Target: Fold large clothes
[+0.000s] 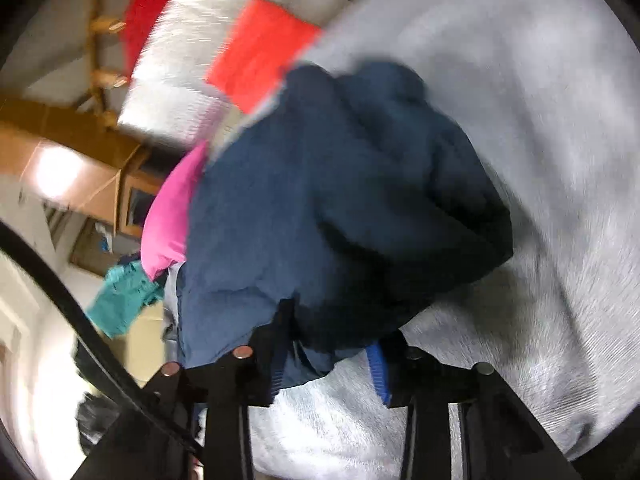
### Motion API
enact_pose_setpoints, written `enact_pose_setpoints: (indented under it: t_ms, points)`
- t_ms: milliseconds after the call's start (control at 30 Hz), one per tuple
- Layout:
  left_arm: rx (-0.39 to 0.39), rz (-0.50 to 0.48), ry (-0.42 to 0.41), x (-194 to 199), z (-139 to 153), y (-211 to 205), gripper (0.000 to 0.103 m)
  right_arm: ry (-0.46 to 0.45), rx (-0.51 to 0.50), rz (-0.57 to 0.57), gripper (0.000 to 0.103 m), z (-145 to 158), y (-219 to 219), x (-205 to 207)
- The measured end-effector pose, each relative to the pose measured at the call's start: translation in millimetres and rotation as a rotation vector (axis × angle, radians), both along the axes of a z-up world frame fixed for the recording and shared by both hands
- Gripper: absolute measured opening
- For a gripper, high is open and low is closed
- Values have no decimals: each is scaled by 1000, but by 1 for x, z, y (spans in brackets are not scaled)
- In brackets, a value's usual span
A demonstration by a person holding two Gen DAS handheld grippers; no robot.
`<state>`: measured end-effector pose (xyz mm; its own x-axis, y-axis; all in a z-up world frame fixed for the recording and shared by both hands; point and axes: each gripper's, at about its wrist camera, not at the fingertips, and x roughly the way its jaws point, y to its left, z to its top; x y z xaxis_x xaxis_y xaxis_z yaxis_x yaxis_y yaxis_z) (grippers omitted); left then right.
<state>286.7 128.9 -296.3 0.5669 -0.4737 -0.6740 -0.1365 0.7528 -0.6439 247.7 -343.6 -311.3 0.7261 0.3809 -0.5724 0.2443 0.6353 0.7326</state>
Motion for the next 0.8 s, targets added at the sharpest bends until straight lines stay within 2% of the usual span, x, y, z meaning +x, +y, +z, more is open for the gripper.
enact_pose_setpoints:
  t_ms: [67, 100, 167, 200, 267, 300, 433, 533, 633, 667, 733, 800]
  points:
    - [35, -11, -35, -2, 7, -3, 52, -44, -94, 12, 37, 13, 9, -4]
    - [43, -15, -27, -1, 6, -4, 52, -30, -114, 17, 37, 13, 11, -3]
    - [27, -9, 28, 3, -5, -2, 54, 66, -87, 25, 37, -5, 9, 3]
    - [10, -4, 62, 5, -11, -1, 56, 84, -64, 24, 37, -10, 8, 4]
    - [4, 9, 83, 2, -12, 3, 64, 81, -61, 33, 38, -5, 7, 0]
    - [20, 11, 78, -1, -8, 4, 64, 77, -79, 50, 38, 1, 10, -4]
    - [132, 17, -5, -24, 22, 10, 70, 56, -157, 137, 38, 26, 25, -17]
    - [251, 48, -135, -38, 47, 9, 80, -29, -221, 180, 38, 51, 35, -26]
    - [380, 1, -231, -42, 60, -12, 81, -103, -308, 140, 38, 69, 36, -27]
    - [409, -31, -233, -40, 58, -21, 84, -109, -331, 120, 38, 71, 36, -22]
    - [473, -92, -184, -28, 45, -41, 84, -74, -362, 79, 38, 65, 33, -8]
    - [542, -137, -83, -14, 23, -54, 84, 38, -365, 77, 38, 42, 29, 11]
